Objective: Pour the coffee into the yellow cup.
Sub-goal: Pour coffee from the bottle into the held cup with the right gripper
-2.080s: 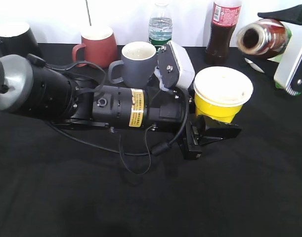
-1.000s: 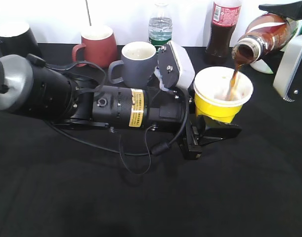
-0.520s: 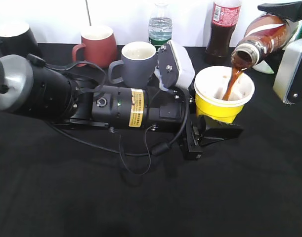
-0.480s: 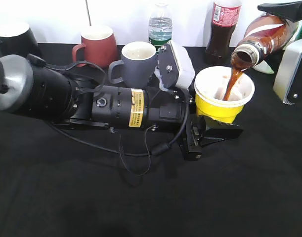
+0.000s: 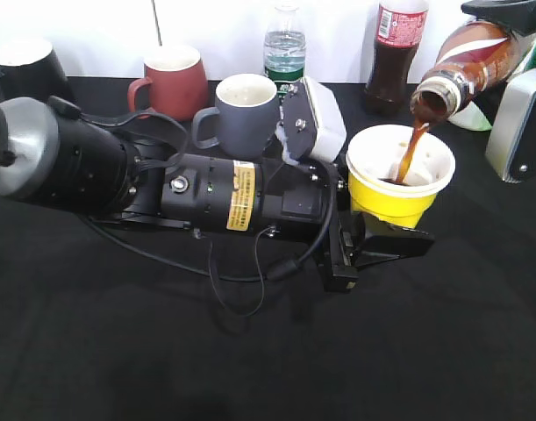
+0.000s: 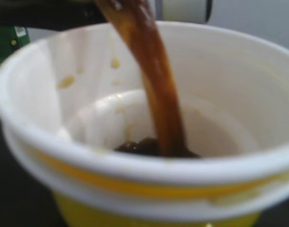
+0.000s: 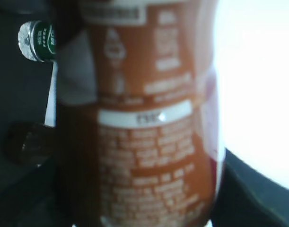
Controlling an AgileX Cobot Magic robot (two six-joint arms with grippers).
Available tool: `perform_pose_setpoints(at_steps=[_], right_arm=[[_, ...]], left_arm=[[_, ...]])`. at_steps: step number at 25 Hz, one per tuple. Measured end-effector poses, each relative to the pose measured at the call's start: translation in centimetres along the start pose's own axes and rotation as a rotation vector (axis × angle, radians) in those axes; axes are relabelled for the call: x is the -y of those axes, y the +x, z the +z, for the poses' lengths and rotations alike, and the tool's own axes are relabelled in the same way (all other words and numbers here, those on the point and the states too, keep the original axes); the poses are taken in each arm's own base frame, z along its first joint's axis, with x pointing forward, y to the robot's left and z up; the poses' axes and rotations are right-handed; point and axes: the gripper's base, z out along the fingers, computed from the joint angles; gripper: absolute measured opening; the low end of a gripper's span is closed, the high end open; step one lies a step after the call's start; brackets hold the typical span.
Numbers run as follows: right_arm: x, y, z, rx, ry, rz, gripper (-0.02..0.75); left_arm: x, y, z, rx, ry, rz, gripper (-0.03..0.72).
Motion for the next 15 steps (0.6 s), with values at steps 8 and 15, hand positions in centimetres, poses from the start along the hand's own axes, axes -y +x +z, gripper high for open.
perform_pose_setpoints(at_steps=[8,15], right_arm=[[0.0,0.0,0.0,0.002,0.003,-0.045,0.538],[-0.4,-1.1,-0.1,0.112,-0.059,0.177,0.538]], left_arm=[[-0.3,0.4,0.0,-0.039,-0.029,-0.011,0.442],[-0.4,0.3,0.1,-0.037,-0.036,-0.011,0.442]])
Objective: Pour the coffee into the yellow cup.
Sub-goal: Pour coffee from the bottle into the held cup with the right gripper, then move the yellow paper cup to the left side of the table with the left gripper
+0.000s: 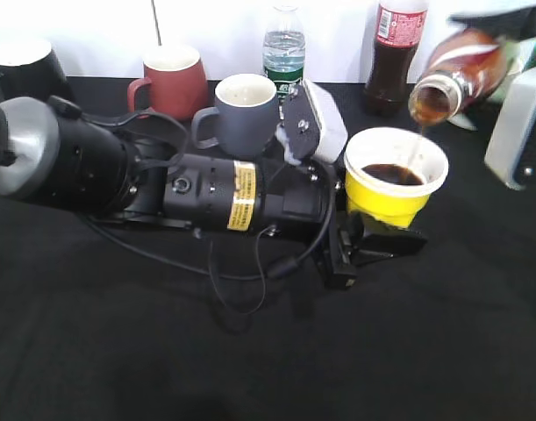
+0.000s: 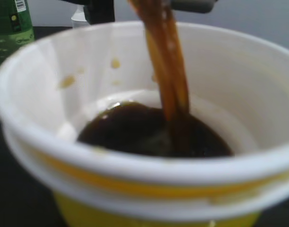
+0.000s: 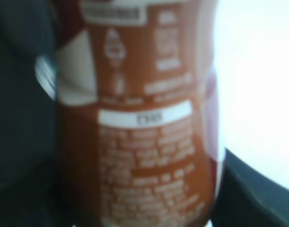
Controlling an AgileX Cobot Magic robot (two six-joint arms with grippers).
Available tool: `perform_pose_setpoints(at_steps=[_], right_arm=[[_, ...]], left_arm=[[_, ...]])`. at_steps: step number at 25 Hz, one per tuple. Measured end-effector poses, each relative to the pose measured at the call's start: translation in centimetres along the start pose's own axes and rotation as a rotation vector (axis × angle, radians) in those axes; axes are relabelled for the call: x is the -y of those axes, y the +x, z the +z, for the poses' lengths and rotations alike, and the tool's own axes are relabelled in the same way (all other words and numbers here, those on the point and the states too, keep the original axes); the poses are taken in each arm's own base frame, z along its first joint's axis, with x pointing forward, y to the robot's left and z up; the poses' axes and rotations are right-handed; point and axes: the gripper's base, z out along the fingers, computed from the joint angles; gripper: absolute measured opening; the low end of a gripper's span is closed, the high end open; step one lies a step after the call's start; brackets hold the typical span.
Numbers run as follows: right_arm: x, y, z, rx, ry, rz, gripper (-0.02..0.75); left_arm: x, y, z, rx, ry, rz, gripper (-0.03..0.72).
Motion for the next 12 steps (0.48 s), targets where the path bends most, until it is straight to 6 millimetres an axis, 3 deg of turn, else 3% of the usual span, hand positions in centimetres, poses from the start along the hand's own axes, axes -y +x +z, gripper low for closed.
perform_pose_setpoints(at_steps=[3,7,9,12], right_arm=[[-0.4,-0.2,0.0,0.026,-0.038,0.221,0.538],[-0.1,0.0,0.0,0.003,-0.01,0.746,0.538],[-0.1,0.1,0.0,-0.002,0.001,1.002,0.538],[0.0,0.1,0.0,-0.005,0.01,1.151,0.538]], left_arm=[[-0.4,-0.5,0.2,0.015,-0.005,0.013,0.442],[-1.0,-0.4,-0.3,0.008,-0.021,0.015,0.442],[-2.9,-0.3,-2.1,0.012,-0.087,0.004,0.442],[-6.6,-0.6,-7.4,0.031,-0.249,-0.015,0.442]])
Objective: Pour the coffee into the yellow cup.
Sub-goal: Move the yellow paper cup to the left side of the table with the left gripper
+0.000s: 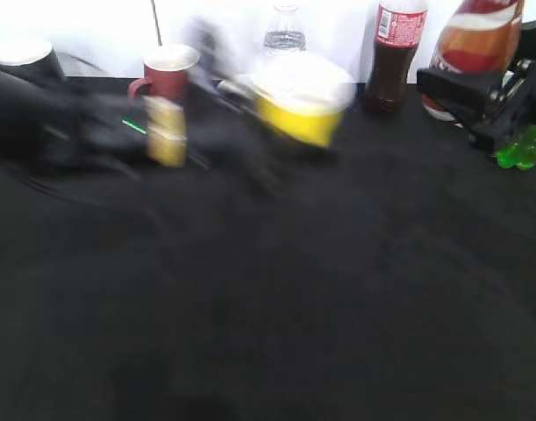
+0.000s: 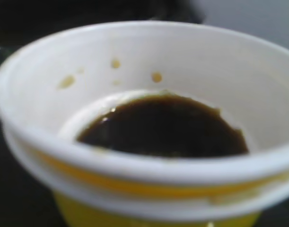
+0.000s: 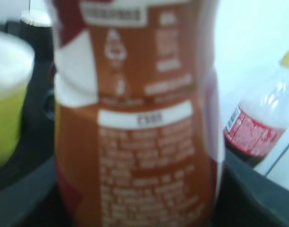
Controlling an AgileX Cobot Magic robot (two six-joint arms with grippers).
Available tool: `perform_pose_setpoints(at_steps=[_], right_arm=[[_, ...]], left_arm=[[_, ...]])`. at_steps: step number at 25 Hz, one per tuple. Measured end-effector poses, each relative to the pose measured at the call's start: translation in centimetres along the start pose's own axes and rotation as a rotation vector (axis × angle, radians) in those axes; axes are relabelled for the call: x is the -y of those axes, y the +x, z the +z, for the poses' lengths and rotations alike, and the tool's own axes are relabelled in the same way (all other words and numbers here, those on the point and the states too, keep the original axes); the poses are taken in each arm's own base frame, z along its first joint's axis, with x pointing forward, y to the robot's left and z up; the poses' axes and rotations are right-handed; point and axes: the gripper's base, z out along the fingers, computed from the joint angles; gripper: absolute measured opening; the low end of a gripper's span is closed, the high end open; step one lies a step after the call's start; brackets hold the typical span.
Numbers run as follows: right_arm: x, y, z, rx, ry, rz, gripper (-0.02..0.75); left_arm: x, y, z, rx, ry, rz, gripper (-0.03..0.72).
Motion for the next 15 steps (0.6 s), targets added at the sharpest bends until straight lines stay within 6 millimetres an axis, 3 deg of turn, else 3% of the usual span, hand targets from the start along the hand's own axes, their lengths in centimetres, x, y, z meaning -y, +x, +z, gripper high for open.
perform_pose_setpoints(at_steps=[4,8,10,15], right_arm=[[0.2,-0.1,0.0,0.01,0.024,0.039,0.538],[0.4,-0.2,0.0,0.02,0.047,0.062,0.538],[0.4,-0.2,0.0,0.019,0.048,0.062,0.538],[0.5,-0.2,0.0,0.019,0.049,0.063,0.536]], left_arm=[[-5.9,1.3,-6.6,-0.003,-0.234,-0.063,0.442],[-9.7,2.9,-11.6,-0.017,-0.429,-0.133,0.442],[-10.7,4.0,-12.4,-0.015,-0.48,-0.163,0.442],[-11.7,8.0,-11.3,-0.023,-0.521,-0.177,0.442]])
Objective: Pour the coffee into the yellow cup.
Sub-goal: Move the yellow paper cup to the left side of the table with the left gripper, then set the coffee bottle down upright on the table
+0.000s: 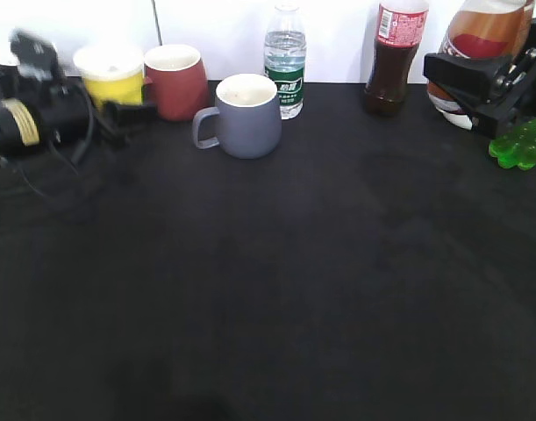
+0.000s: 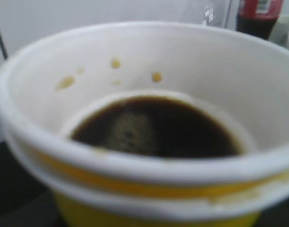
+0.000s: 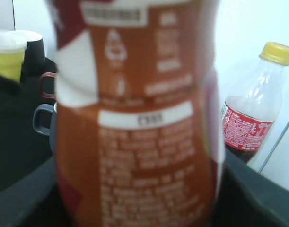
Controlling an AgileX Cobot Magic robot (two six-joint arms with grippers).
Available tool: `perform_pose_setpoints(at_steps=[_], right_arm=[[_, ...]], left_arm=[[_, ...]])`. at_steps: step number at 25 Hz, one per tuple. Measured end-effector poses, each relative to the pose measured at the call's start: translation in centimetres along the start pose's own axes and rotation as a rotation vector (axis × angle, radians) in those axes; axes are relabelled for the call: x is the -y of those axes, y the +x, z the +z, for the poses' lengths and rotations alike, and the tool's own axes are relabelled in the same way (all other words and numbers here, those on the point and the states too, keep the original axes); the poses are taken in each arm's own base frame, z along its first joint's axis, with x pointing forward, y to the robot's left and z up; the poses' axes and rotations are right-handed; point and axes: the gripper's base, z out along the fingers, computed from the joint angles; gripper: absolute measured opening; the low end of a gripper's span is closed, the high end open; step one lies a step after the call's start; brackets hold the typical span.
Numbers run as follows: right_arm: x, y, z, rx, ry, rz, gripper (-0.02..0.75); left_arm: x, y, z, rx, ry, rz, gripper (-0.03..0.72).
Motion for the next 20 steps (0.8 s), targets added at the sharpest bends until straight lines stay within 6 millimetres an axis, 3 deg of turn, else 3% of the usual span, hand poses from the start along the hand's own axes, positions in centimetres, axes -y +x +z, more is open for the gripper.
perform_pose_setpoints(at_steps=[8,14,17,20], right_arm=[[0.3,-0.1,0.0,0.006,0.033,0.026,0.536],[0.3,-0.1,0.0,0.006,0.034,0.027,0.536],[0.3,-0.1,0.0,0.007,0.034,0.027,0.536],[0.3,-0.1,0.0,0.016,0.031,0.028,0.536]], left_arm=[[-0.3,5.3,1.6,0.006,-0.001,-0.002,0.442],[-0.2,5.7,1.7,0.014,0.002,-0.011,0.453],[-0.2,5.8,1.7,0.006,0.0,-0.012,0.583],[0.3,6.1,0.8,0.008,-0.014,-0.049,0.608]])
